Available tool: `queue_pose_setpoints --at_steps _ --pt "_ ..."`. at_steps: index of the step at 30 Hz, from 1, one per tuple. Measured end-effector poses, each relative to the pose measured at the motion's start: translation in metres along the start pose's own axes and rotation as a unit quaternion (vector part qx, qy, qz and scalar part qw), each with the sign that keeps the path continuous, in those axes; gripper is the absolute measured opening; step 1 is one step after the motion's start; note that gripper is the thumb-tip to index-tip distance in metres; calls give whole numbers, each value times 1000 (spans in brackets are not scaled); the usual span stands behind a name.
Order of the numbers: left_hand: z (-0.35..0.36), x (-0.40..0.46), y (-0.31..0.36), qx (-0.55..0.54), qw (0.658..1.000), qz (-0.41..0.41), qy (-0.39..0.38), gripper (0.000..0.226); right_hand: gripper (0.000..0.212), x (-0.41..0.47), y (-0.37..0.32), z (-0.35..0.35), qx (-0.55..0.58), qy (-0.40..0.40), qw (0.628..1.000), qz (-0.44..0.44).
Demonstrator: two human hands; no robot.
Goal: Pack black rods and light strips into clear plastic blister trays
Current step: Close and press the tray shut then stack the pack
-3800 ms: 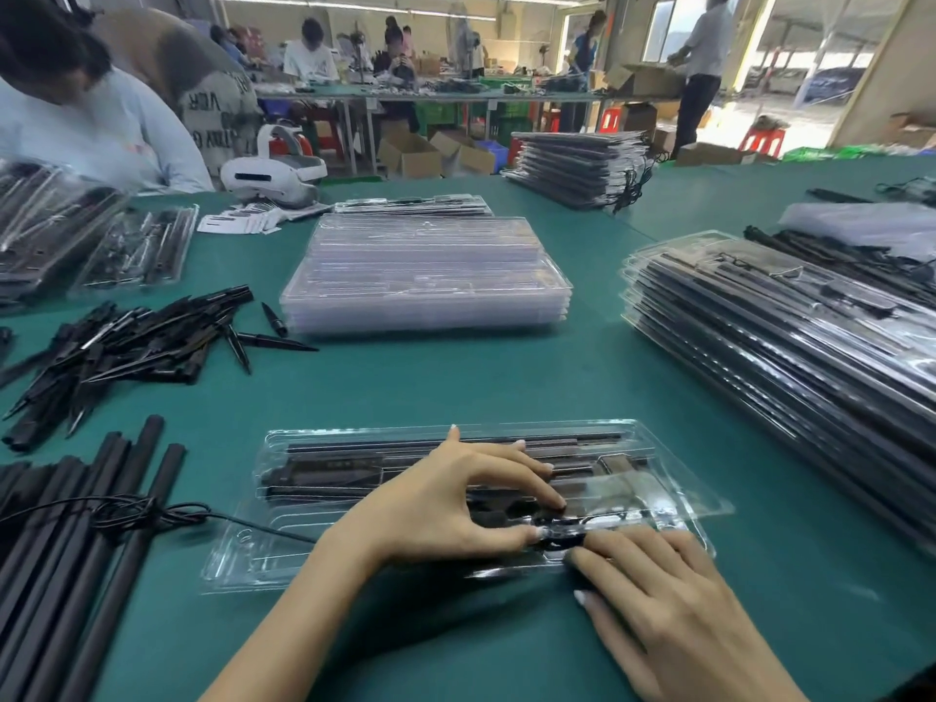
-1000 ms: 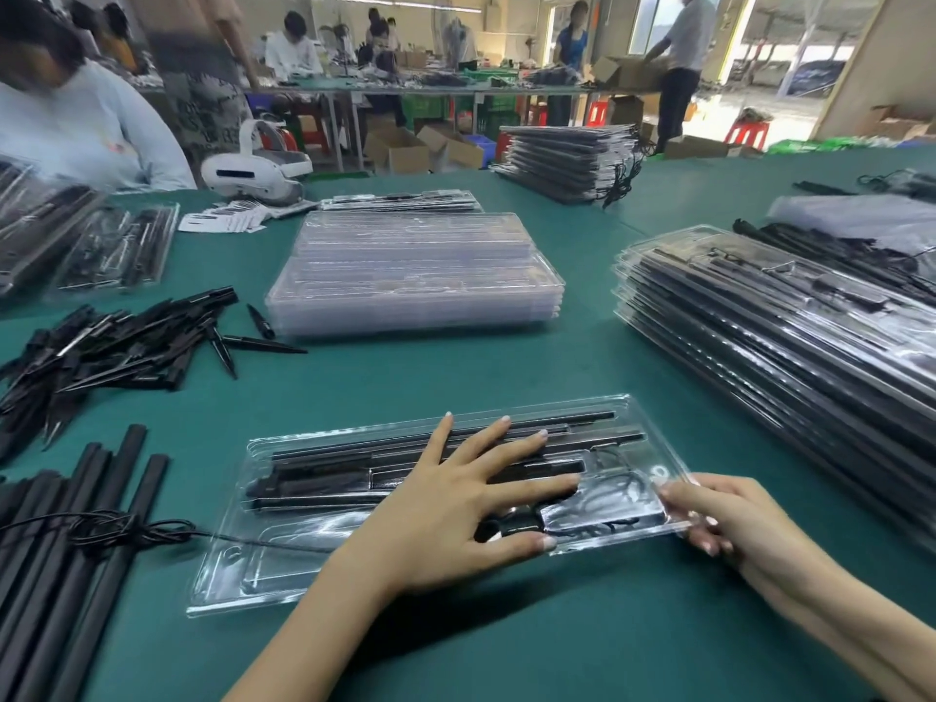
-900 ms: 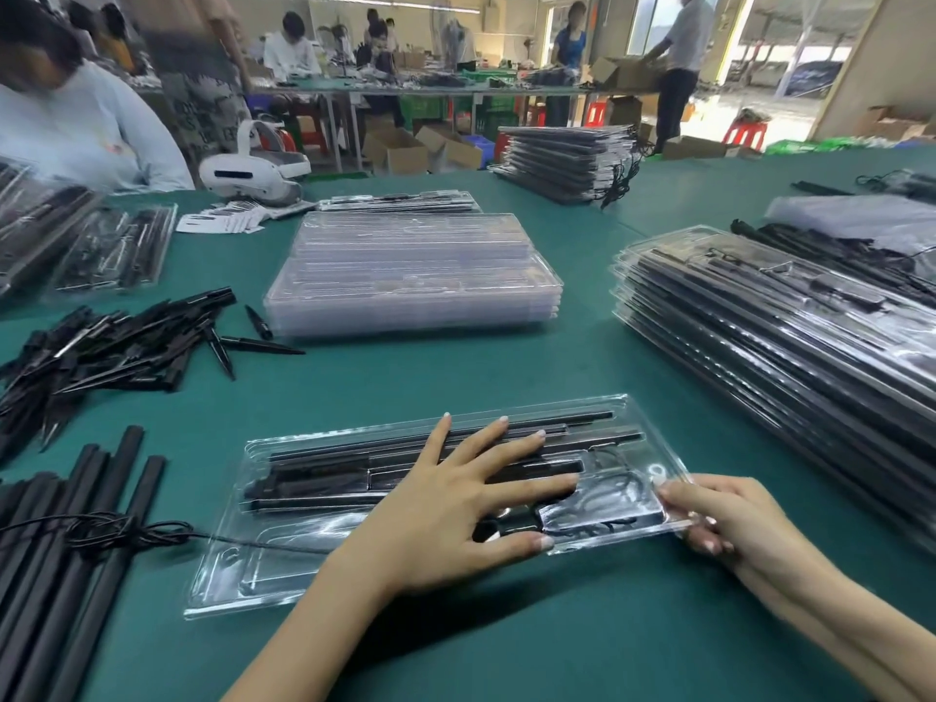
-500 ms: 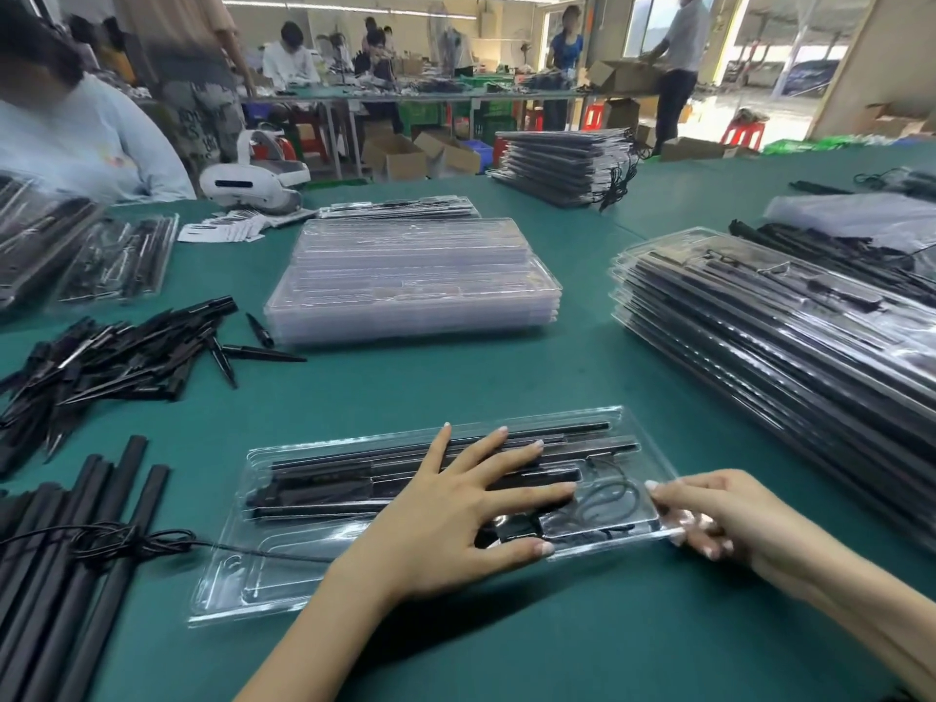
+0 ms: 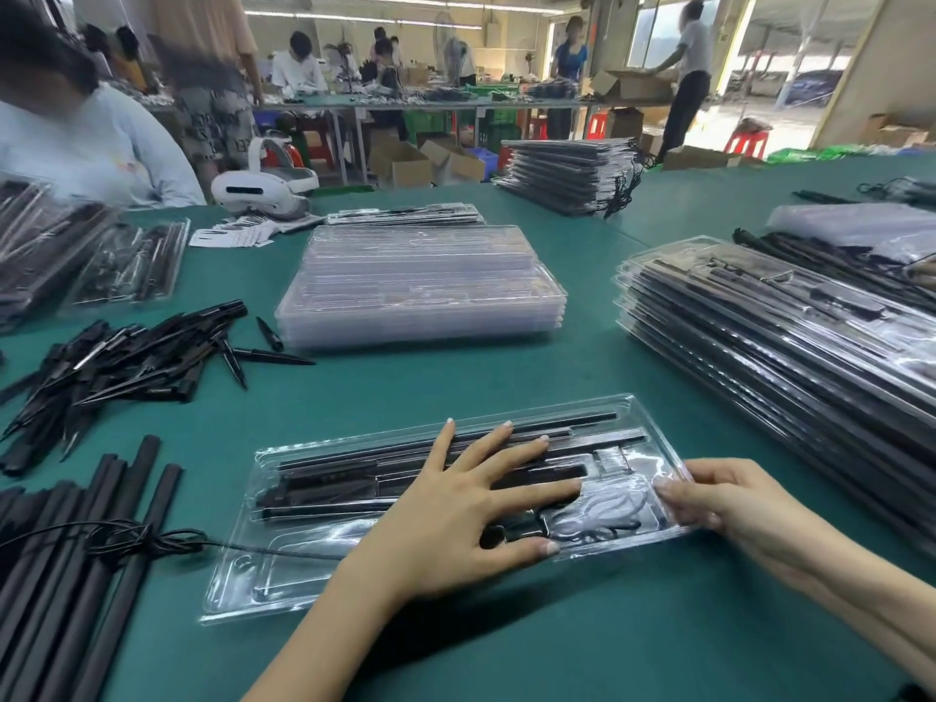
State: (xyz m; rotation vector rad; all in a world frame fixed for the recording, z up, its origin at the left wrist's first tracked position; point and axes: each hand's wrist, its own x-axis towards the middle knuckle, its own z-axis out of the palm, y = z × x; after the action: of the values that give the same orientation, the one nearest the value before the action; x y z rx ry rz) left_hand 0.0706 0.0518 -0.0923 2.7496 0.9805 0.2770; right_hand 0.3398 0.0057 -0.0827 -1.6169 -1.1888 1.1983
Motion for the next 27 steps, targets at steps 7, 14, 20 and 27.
queue_pose_setpoints --at_steps 7,14,20,27 --pt "-1 0 0 -12 1000 -1 -1 48 17 0 5 1 50 36 998 11" --pt "2 1 0 -14 1000 -5 -22 49 31 -2 -10 -13 -90 -38 992 77" --pt "3 0 0 -12 1000 -7 -25 49 35 4 -26 -15 -200 -89 968 121" --pt "2 0 -1 -7 1000 -6 -21 48 27 10 -24 -12 -170 -90 974 117"
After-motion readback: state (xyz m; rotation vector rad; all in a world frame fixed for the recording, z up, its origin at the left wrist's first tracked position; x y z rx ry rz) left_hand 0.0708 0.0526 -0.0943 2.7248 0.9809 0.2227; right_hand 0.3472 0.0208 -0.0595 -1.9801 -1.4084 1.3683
